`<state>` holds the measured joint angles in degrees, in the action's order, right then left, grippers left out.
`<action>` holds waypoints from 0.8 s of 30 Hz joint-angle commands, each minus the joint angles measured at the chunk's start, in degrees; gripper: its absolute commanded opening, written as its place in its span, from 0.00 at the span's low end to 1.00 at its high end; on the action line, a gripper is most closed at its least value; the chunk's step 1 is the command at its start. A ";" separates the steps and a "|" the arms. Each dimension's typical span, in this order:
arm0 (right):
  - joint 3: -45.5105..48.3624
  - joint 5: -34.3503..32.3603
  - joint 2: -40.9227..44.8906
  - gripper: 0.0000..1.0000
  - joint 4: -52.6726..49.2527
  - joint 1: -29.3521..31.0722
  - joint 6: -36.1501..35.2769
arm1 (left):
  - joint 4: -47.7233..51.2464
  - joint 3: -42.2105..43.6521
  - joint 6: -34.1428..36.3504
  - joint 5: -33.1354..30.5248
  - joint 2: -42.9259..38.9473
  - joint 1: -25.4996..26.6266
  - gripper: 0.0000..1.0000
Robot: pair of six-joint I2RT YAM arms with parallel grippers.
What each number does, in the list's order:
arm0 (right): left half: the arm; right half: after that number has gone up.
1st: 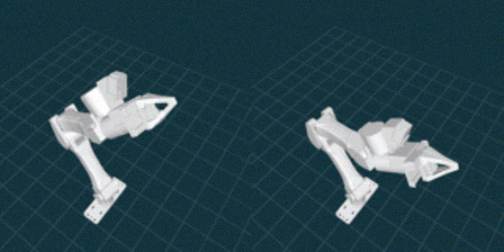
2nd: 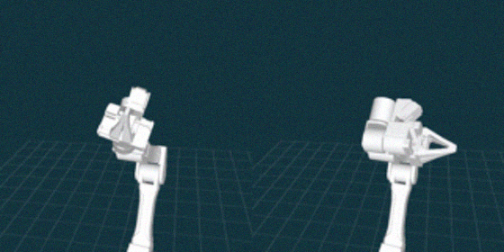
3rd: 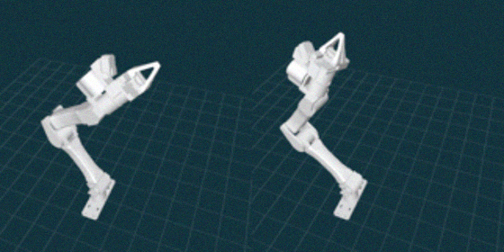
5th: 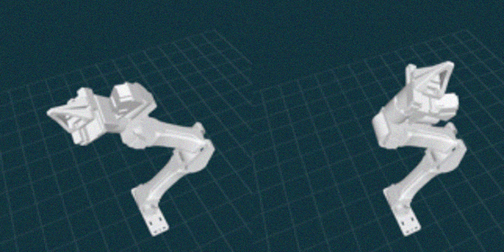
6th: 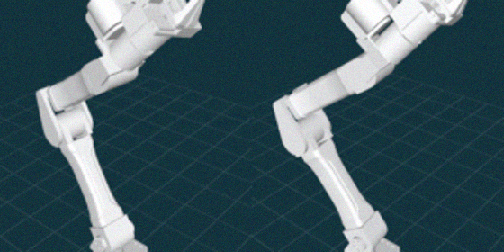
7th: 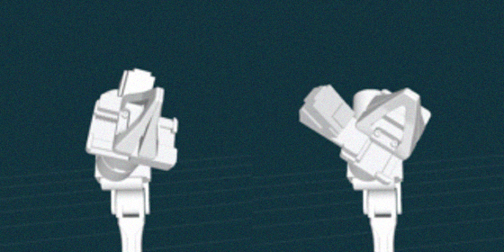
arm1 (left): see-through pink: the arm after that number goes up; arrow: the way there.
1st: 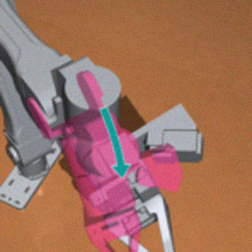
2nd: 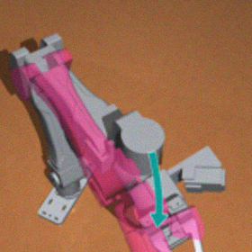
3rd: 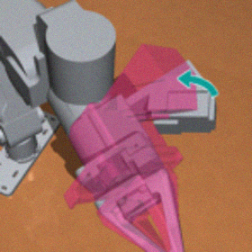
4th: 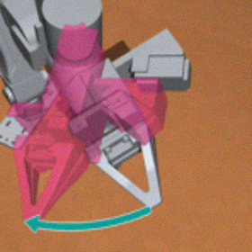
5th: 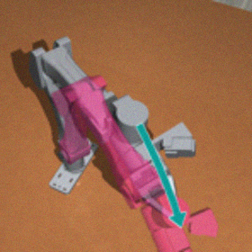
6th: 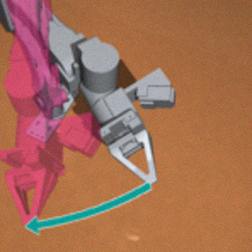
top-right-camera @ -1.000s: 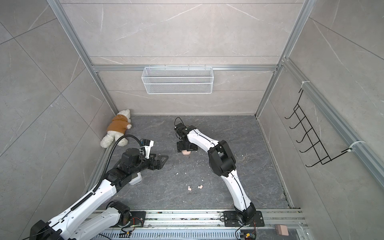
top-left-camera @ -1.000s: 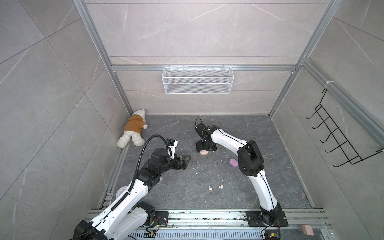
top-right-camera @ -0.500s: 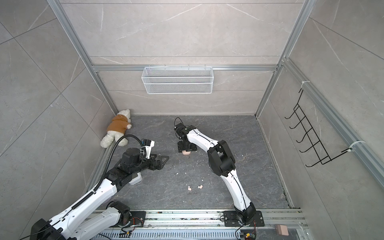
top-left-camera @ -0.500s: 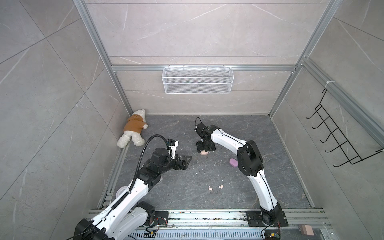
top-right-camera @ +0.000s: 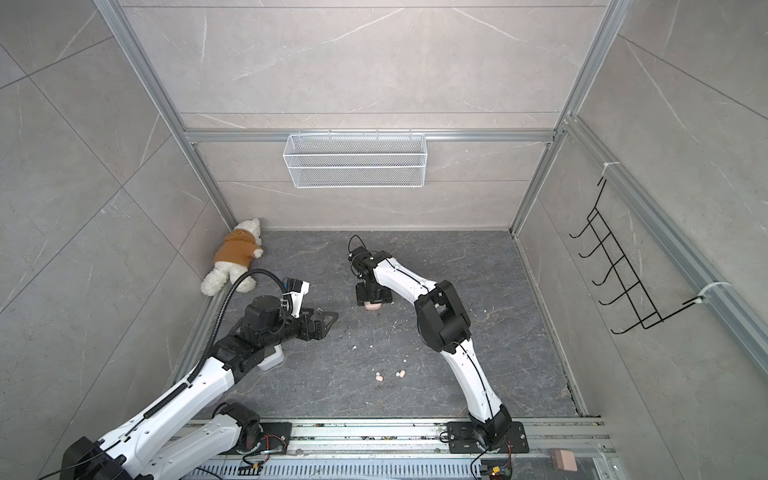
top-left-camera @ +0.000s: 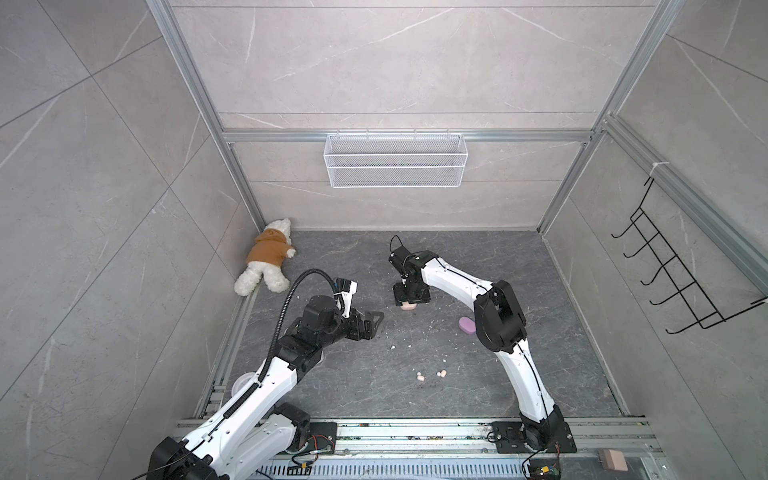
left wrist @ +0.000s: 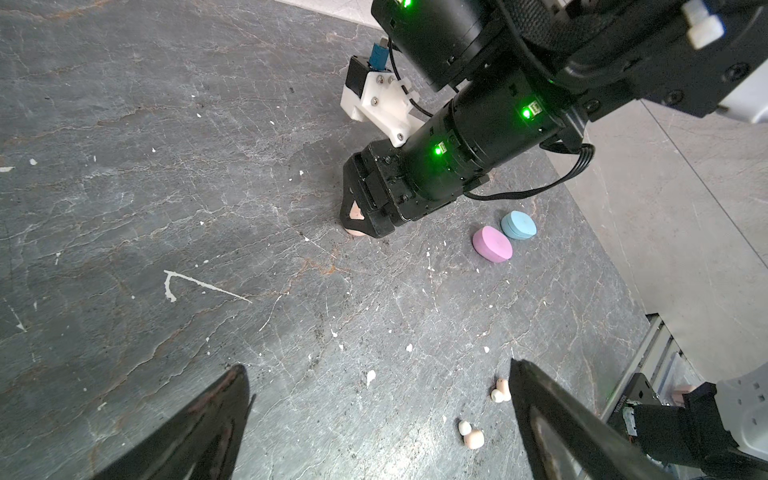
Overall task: Insert the wireless bluetooth earbuds into the charging case
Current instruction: 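Move the right gripper over the peach oval case and grasp it, then lift the peach case and carry it toward the left gripper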
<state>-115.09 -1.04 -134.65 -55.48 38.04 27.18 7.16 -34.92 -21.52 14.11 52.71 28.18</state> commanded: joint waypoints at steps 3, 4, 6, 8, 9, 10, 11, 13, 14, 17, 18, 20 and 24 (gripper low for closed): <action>0.38 0.40 -0.55 0.63 -0.32 0.51 -0.78 | -1.95 -1.03 -0.87 1.05 0.00 -0.07 1.00; 0.29 0.37 -0.58 0.60 -0.33 0.49 -0.81 | -1.97 -1.12 -1.15 0.93 0.17 -0.07 1.00; 0.59 0.35 -0.22 0.58 -0.24 0.49 -0.73 | -1.74 -1.62 -1.51 0.20 0.36 -0.07 1.00; 0.97 -0.06 0.70 0.57 0.10 0.55 -0.68 | -1.04 -1.91 -0.82 -1.09 -0.18 0.09 1.00; 1.11 -0.10 1.20 0.56 0.16 0.54 -0.70 | -0.92 -1.93 -0.43 -1.51 -0.51 0.07 1.00; 1.09 -0.14 1.79 0.56 0.03 0.53 -0.73 | -0.92 -1.83 0.32 -1.54 -1.01 0.11 1.00; 1.09 -0.10 2.45 0.56 -0.18 0.47 -0.85 | -0.92 -1.67 1.10 -1.54 -1.33 0.12 1.00; 1.33 0.11 4.24 0.56 -0.74 0.49 -1.04 | -0.15 -1.73 2.61 -1.86 -1.64 0.27 1.00; 1.51 0.24 5.20 0.56 -1.16 0.52 -1.15 | 0.08 -1.90 3.25 -1.88 -1.58 0.40 1.00; 3.52 1.02 9.48 0.56 -1.62 0.53 -1.49 | 0.58 -2.90 4.86 -1.98 -0.85 1.60 1.00; 4.38 1.12 11.00 0.56 -2.05 0.49 -1.73 | 1.12 -3.59 5.81 -2.53 -0.52 2.17 1.00; 6.27 1.77 14.58 0.56 -2.71 0.54 -2.12 | 2.42 -5.24 7.59 -4.21 0.72 3.34 1.00; 9.27 3.22 20.81 0.57 -5.28 0.43 -2.83 | 2.67 -8.05 10.98 -4.40 3.65 4.43 1.00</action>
<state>-107.48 0.82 -119.28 -57.21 38.13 25.69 9.43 -39.83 -15.07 10.66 55.11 32.03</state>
